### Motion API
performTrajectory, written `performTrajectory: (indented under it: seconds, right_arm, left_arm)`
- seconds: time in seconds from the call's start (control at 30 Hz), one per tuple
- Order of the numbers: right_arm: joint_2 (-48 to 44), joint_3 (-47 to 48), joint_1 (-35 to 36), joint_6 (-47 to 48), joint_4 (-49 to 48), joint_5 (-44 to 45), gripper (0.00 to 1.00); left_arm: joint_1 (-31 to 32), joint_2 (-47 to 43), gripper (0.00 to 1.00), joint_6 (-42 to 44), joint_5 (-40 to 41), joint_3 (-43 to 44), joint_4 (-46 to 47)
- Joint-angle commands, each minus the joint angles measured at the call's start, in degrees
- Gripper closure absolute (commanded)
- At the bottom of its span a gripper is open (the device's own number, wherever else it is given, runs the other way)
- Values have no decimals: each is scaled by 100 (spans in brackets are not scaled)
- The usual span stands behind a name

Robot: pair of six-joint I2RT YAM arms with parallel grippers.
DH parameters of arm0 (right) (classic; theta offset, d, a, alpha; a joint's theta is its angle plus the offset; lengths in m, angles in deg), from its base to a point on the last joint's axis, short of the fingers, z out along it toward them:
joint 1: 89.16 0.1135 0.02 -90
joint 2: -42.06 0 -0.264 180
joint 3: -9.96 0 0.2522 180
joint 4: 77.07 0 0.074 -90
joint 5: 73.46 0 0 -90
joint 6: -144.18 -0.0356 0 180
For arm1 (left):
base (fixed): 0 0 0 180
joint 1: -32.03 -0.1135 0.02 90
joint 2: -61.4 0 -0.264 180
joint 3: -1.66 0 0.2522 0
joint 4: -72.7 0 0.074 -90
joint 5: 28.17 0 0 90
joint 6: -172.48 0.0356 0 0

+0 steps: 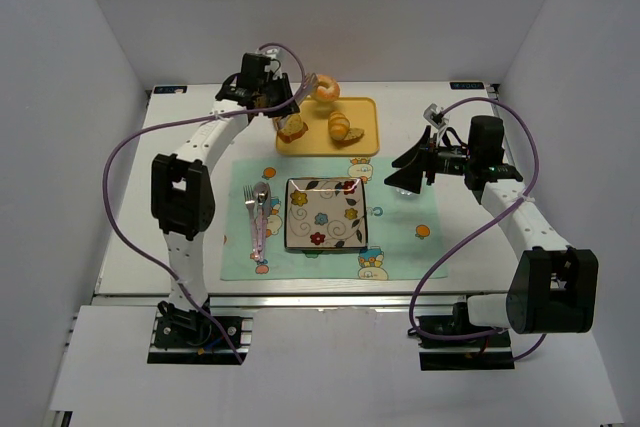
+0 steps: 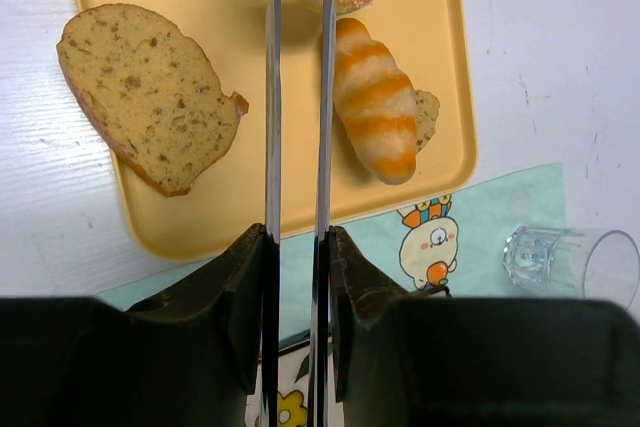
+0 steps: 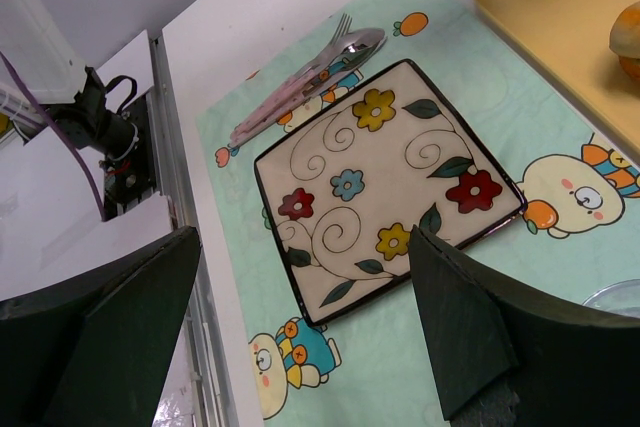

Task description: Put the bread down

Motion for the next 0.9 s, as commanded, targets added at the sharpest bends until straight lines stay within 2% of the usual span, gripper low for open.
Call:
performTrajectory:
  seconds: [0.0,0.1,0.17,0.2,0.33,0.37,0.57,0.7,0.87]
  right_arm:
    - [-67,-4,-43,-11,-125,-104,11]
    - [-67,22,-52,24,-81,-87,11]
    - [-75,49,-52,68,-29,-69,11]
    - [-75,75,-52,103,-2,-60,11]
    - [-40,110,-43,147,60,-69,11]
    - [-32,128,-52,165,68,-87,11]
    - [74,207,-43,138,139,-157,11]
    - [240,365,-43,217,411,-245,11]
    - [276,576,-52,647,973,-236,10]
  left_arm:
    - [-16,-923,100,106,-20,-195,161]
    - [-25,-1571,100,115,-169,-695,301]
    - [-42,-2038,100,106,-423,-1494,582]
    - [-51,-2545,100,115,-668,-2080,766]
    - [-95,-3814,100,106,-1301,-3173,917]
    - [-112,-4042,100,97,-1408,-3645,865]
    - [-121,-5457,100,80,-2093,-5080,39]
    - [-121,-6030,100,71,-2173,-5687,-532]
    - [-121,-6373,100,36,-2200,-6259,-709]
